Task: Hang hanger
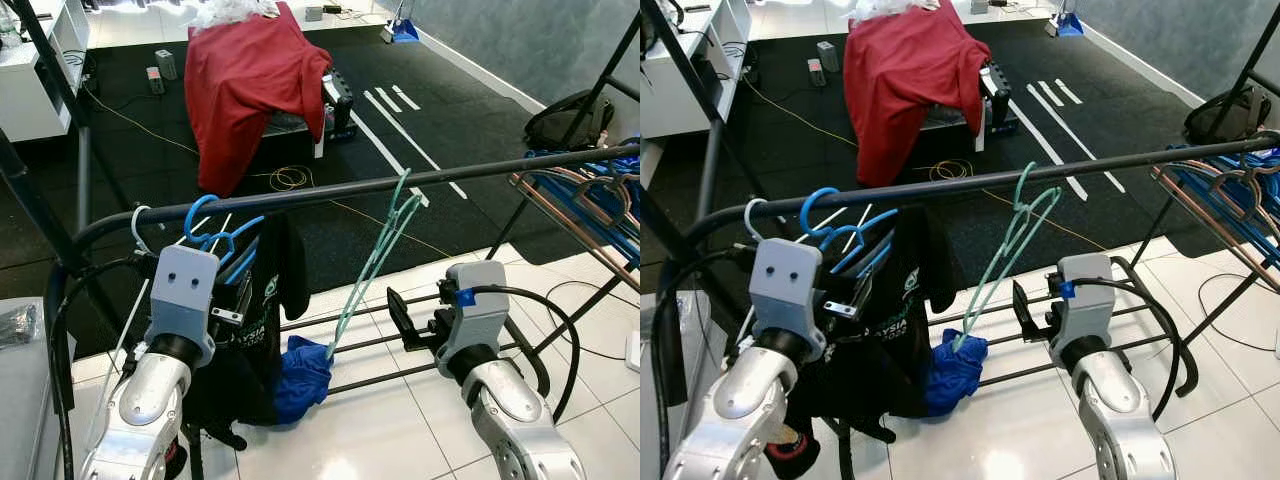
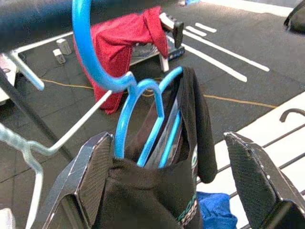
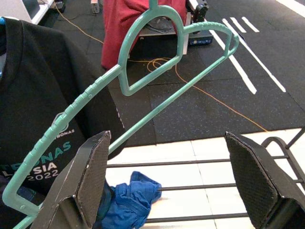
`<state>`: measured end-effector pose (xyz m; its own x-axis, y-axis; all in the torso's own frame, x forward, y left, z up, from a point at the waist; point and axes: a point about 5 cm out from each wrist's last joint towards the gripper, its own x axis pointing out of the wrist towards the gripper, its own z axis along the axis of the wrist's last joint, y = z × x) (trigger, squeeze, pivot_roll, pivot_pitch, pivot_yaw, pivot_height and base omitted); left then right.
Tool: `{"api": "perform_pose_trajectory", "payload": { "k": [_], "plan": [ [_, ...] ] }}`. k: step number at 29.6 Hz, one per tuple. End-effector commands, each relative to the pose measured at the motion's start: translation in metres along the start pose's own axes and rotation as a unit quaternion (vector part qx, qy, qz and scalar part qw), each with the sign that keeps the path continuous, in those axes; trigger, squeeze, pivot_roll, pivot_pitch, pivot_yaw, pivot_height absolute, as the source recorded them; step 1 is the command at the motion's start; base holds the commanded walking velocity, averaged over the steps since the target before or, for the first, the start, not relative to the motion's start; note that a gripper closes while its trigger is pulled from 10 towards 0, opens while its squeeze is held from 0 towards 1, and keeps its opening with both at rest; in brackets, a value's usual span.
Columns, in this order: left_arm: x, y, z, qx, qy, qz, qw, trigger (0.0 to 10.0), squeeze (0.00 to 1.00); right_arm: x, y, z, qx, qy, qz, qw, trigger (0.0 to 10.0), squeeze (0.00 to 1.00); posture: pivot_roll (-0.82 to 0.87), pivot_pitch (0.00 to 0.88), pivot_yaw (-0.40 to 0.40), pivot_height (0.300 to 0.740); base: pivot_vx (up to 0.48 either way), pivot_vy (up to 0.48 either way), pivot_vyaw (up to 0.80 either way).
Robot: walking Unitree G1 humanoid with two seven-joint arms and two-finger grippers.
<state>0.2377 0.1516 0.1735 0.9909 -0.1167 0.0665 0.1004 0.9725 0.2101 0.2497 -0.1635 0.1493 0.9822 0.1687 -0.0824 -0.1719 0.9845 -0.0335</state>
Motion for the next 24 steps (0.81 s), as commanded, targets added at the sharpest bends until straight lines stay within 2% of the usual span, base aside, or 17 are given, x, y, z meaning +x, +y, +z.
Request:
{"api": "perform_pose_trajectory", "payload": {
  "k": [1, 2, 12, 13, 23, 24],
  "plan": [
    [-0.002, -0.001, -0.01, 0.015, 0.028, -0.002, 0.999, 10.0, 0.0, -0.002, 0.0, 0.001, 0.01, 0.001, 0.001, 1.0, 10.0, 0.0, -0.12, 0.125, -0.029, 0.74, 0.0, 0.0, 0.0],
    [-0.003, -0.001, -0.014, 0.017, 0.042, -0.006, 0.999, 10.0, 0.0, -0.002, 0.0, 0.001, 0.011, 0.0, 0.0, 1.0, 10.0, 0.0, -0.12, 0.128, -0.028, 0.74, 0.0, 0.0, 0.0],
    [-0.004, -0.001, -0.02, 0.024, 0.064, -0.006, 0.998, 10.0, 0.0, -0.001, 0.0, 0.002, 0.011, -0.001, -0.001, 1.0, 10.0, 0.0, -0.12, 0.131, -0.028, 0.74, 0.0, 0.0, 0.0],
    [-0.004, -0.001, -0.02, 0.023, 0.065, -0.006, 0.998, 0.0, 0.0, -0.001, 0.0, 0.002, 0.011, -0.001, -0.002, 1.0, 10.0, 0.0, -0.12, 0.133, -0.027, 0.74, 0.0, 0.0, 0.0],
    [-0.004, 0.002, -0.019, 0.022, 0.063, -0.004, 0.998, 0.0, 0.0, -0.001, 0.0, 0.002, 0.012, -0.002, -0.003, 1.0, 10.0, 0.0, -0.12, 0.133, -0.027, 0.74, 0.0, 0.0, 0.0],
    [-0.003, 0.004, -0.016, 0.005, 0.053, 0.0, 0.999, 0.0, 0.0, -0.001, 0.0, 0.002, 0.012, -0.001, -0.003, 1.0, 10.0, 0.0, -0.12, 0.133, -0.028, 0.74, 0.0, 0.0, 0.0]
  ]
}}
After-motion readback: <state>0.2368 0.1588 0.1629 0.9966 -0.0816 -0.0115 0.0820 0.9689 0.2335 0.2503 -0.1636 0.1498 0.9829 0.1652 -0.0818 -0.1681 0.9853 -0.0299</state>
